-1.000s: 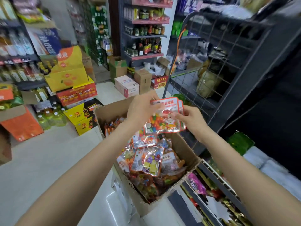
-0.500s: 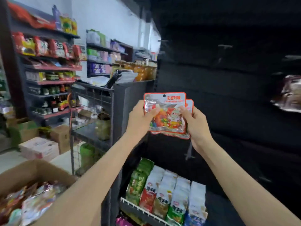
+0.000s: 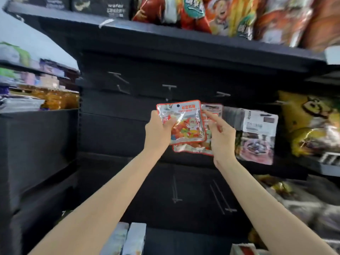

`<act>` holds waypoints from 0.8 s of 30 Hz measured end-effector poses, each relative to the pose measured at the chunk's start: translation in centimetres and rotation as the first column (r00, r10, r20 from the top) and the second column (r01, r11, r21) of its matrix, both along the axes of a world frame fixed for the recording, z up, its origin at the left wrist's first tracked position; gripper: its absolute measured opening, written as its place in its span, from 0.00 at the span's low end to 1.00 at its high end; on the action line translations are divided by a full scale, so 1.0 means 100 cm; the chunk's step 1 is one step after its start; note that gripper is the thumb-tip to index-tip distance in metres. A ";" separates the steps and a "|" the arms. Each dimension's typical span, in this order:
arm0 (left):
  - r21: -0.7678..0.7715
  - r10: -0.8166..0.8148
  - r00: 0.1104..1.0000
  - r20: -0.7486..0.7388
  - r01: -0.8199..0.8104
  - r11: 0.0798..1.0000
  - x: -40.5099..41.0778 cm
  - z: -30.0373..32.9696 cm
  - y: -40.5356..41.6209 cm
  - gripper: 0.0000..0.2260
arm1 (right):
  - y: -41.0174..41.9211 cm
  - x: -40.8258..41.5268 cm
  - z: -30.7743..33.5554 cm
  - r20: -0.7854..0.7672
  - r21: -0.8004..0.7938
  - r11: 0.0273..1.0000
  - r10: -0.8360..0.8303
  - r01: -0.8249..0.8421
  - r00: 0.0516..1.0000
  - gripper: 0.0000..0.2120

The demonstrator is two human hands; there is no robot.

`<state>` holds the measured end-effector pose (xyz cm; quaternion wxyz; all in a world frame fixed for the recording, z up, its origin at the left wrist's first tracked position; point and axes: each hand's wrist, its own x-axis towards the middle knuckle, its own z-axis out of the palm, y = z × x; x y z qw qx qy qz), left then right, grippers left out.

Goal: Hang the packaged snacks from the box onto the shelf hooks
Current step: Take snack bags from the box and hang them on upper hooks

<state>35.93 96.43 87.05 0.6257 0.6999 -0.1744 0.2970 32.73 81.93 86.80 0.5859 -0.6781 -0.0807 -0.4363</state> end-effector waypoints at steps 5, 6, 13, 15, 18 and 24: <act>-0.013 0.133 0.989 0.059 -0.133 0.991 0.002 0.014 -0.021 0.10 | -0.036 0.007 0.015 0.000 0.023 0.997 -0.077 0.077 0.997 0.16; 0.000 0.165 0.983 0.086 -0.166 0.986 0.001 0.017 -0.022 0.11 | -0.042 0.012 0.018 0.002 0.018 0.996 -0.086 0.086 0.996 0.16; 0.136 0.298 0.930 0.216 -0.331 0.934 0.001 0.029 -0.024 0.11 | -0.055 0.026 0.032 -0.012 -0.036 0.988 -0.148 0.147 0.989 0.18; 0.175 0.303 0.924 0.233 -0.347 0.922 0.003 0.030 -0.025 0.12 | -0.055 0.029 0.033 -0.032 -0.044 0.985 -0.167 0.166 0.985 0.18; 0.205 0.317 0.917 0.243 -0.368 0.907 0.006 0.029 -0.027 0.12 | -0.057 0.032 0.027 -0.052 -0.060 0.980 -0.192 0.188 0.980 0.18; 0.218 0.320 0.916 0.243 -0.373 0.902 0.011 0.027 -0.028 0.14 | -0.065 0.044 0.021 0.001 -0.076 0.967 -0.246 0.245 0.969 0.18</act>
